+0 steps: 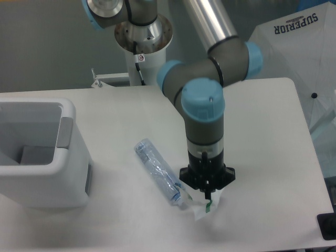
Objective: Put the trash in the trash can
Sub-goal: 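Carry the plastic bag over the white trash bin, then open the gripper to drop the bag into the bin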
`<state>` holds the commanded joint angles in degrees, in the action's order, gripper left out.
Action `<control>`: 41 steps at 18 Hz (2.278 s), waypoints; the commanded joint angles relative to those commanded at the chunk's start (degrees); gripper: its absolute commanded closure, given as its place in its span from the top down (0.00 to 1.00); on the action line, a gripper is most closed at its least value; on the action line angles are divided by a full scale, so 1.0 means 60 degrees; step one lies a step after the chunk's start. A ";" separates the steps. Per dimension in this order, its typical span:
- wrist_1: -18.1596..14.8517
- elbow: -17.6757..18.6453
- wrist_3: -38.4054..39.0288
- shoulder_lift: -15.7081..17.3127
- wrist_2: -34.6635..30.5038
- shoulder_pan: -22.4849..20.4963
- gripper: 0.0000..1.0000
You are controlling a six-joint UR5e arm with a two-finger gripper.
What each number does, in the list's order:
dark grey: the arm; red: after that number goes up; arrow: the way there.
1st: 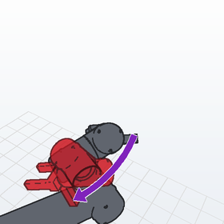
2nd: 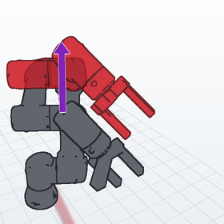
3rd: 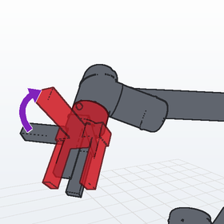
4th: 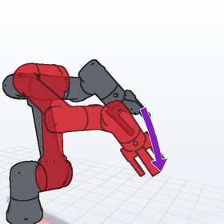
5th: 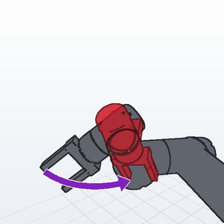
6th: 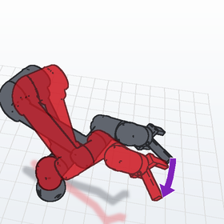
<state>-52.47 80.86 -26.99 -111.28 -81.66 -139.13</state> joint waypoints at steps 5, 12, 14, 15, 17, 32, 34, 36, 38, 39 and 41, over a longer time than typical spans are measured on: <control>-0.0015 0.0059 0.0454 0.0924 0.1011 0.0395 0.00; -0.0015 0.0044 0.0586 0.1832 0.2080 0.1273 0.00; -0.0015 0.0074 0.0849 0.2096 0.2243 0.1508 0.00; -0.0015 0.0059 0.1010 0.2198 0.2316 0.1611 0.00; -0.0015 0.0059 0.1187 0.2374 0.2477 0.1874 0.00; -0.0015 0.0132 0.2081 0.2771 0.4103 0.3062 0.00; -0.0015 0.0307 0.2066 0.2771 0.4104 0.3062 0.00; 0.0029 0.0556 0.1905 0.2742 0.4103 0.3062 0.21; 0.0044 0.0703 0.1745 0.2668 0.4089 0.3062 0.47; 0.0087 0.0805 0.1642 0.2610 0.4089 0.3062 0.61; 0.0073 0.0821 0.1641 0.2435 0.4031 0.3047 1.00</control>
<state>-52.03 85.78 -17.14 -96.67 -57.48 -120.85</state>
